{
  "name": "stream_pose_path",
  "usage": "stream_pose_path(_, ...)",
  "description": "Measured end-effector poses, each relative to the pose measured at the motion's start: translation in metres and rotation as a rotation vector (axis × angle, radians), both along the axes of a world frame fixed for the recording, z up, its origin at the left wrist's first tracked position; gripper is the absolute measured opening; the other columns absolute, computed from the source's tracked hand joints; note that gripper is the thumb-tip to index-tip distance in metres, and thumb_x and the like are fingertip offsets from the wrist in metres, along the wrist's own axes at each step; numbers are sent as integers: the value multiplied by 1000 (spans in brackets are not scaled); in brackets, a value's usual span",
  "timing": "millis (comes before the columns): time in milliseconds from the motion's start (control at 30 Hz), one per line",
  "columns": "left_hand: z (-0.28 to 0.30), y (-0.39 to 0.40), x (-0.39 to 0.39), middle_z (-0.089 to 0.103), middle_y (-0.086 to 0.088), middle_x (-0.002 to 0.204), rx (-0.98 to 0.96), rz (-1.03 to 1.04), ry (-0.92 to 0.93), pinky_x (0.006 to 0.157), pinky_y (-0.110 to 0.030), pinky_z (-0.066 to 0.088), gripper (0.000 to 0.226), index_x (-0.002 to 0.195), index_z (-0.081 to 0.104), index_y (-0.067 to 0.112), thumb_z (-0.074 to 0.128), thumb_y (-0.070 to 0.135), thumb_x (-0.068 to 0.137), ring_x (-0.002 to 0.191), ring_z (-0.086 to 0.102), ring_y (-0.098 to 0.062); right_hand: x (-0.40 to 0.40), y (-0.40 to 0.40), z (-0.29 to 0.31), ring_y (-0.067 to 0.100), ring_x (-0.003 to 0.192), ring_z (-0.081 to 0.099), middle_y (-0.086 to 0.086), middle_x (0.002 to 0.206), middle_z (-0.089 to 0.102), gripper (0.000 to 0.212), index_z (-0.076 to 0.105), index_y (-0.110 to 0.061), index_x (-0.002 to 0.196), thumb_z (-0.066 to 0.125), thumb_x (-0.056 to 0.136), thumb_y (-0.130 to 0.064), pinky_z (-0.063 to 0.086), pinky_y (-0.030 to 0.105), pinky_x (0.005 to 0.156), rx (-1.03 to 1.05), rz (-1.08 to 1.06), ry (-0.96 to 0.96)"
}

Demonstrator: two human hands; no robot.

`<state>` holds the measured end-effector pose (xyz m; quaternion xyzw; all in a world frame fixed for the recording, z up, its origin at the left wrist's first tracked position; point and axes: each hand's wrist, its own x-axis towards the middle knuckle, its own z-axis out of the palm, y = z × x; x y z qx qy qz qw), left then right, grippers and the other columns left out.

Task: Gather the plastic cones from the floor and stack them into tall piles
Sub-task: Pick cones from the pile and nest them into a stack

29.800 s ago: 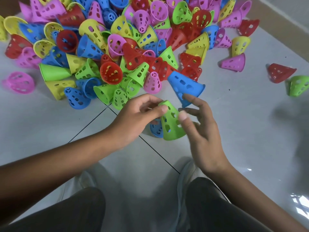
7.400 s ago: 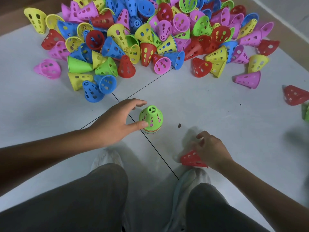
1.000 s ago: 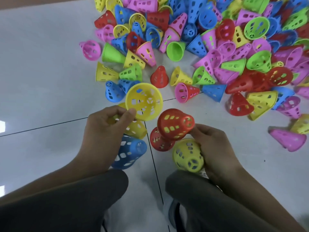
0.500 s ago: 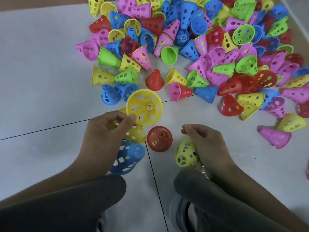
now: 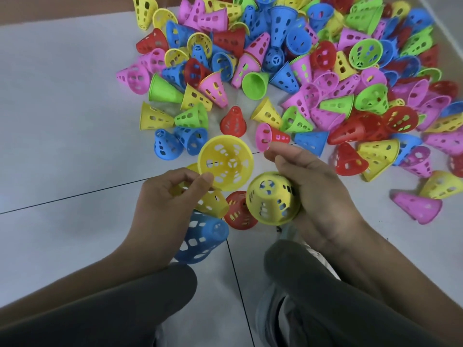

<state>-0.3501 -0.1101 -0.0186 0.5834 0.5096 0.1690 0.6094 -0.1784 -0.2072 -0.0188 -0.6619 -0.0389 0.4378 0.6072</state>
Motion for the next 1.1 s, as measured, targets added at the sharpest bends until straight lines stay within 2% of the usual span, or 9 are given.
stream_pose_path(133,-2,1,-1,75,-4,75,16,16,17,74,-36,58,27,72,71,15,68,33,92,70,73,-23,-11,9,-6,13,87,65,0,109,74,26,74,-18,107,53,100,-4,55,34,80,35,-8,-13)
stream_pose_path(400,-5,2,0,75,-3,74,13,41,30,66,-25,55,27,73,71,13,68,33,92,64,70,-15,-18,21,-33,19,101,67,-6,103,72,31,74,-25,98,50,102,-5,58,39,91,-105,51,-262)
stream_pose_path(500,-7,1,-1,74,-4,73,16,38,37,63,-22,54,28,70,70,15,69,33,91,64,68,-17,-26,20,-40,23,99,68,-9,103,72,34,72,-31,93,48,102,-9,61,35,79,-158,91,-285)
stream_pose_path(667,-7,4,-1,74,-4,74,18,56,16,64,-23,54,28,73,70,13,68,33,93,63,68,-14,-30,12,-45,2,96,63,-20,103,68,32,68,-35,96,44,105,-15,51,19,78,-226,162,-295)
stream_pose_path(767,-3,10,3,74,-2,72,12,82,-27,61,-19,53,27,74,70,11,68,30,94,63,69,-12,-30,8,-45,-1,100,60,-19,106,68,29,70,-32,102,45,105,-17,49,22,87,-192,161,-301)
stream_pose_path(900,4,26,14,76,-8,82,-13,127,-128,71,-29,58,27,81,72,6,67,28,95,74,73,-21,-32,7,-41,-4,102,60,-16,107,70,25,70,-32,99,47,105,-22,41,11,79,-141,144,-314)
stream_pose_path(967,7,32,24,75,-5,80,-30,146,-164,67,-26,56,27,79,72,6,66,26,96,71,71,-17,-34,5,-31,-5,106,60,-16,106,70,25,69,-31,103,45,107,-29,41,7,80,-69,143,-395)
stream_pose_path(1033,11,33,35,72,-1,76,-57,163,-193,66,-26,56,25,77,71,9,66,25,96,67,67,-13,-35,1,-18,2,114,59,-14,109,69,31,68,-28,108,40,105,-42,43,12,88,34,164,-539)
stream_pose_path(1100,12,34,44,70,-1,74,-72,178,-214,67,-30,57,24,76,71,10,66,23,96,66,66,-14,-37,-2,-6,13,117,59,-14,112,66,40,66,-29,109,39,99,-58,45,29,94,114,246,-688)
